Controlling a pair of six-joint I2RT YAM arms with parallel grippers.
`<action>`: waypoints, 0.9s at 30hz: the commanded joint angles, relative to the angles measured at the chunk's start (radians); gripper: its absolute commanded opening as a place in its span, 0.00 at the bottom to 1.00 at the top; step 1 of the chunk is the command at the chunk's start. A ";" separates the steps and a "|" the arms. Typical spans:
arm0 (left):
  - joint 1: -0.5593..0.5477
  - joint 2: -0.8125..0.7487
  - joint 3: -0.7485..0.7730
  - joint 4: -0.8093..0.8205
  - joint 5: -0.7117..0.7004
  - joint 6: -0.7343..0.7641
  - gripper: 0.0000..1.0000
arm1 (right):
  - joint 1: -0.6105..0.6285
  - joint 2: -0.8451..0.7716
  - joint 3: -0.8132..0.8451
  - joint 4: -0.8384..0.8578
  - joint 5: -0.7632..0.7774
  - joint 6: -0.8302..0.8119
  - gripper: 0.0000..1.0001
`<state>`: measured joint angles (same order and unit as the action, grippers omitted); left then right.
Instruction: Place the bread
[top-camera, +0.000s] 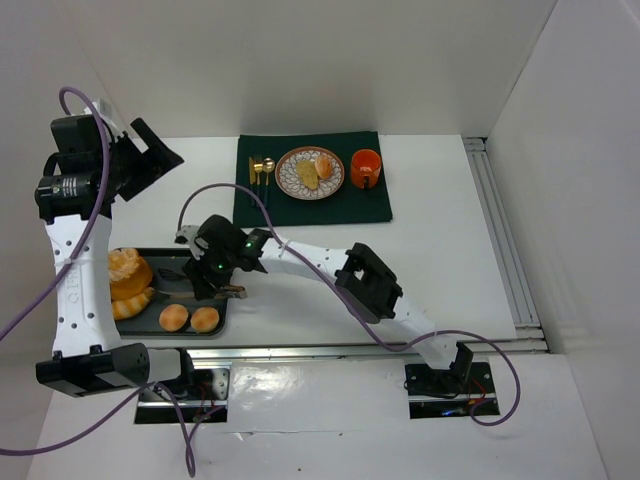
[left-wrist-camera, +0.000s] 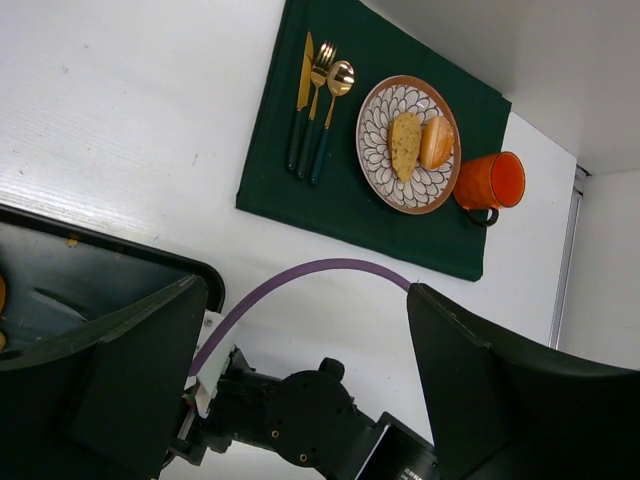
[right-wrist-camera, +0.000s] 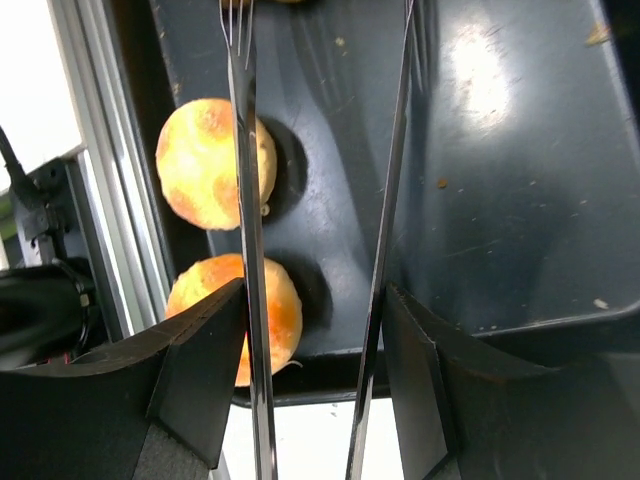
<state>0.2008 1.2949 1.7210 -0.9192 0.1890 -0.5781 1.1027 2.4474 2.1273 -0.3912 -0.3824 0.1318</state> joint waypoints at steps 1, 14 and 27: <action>-0.001 -0.025 0.012 0.033 0.018 0.012 0.95 | 0.011 0.001 0.052 -0.015 -0.055 -0.029 0.61; -0.001 -0.034 0.003 0.033 0.018 0.012 0.95 | 0.039 0.021 0.071 0.006 -0.078 -0.060 0.60; -0.001 -0.043 -0.006 0.033 0.018 0.012 0.95 | 0.048 0.022 0.114 0.006 -0.032 -0.060 0.43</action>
<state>0.2008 1.2758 1.7184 -0.9192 0.1890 -0.5781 1.1355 2.4790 2.1864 -0.4118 -0.4145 0.0830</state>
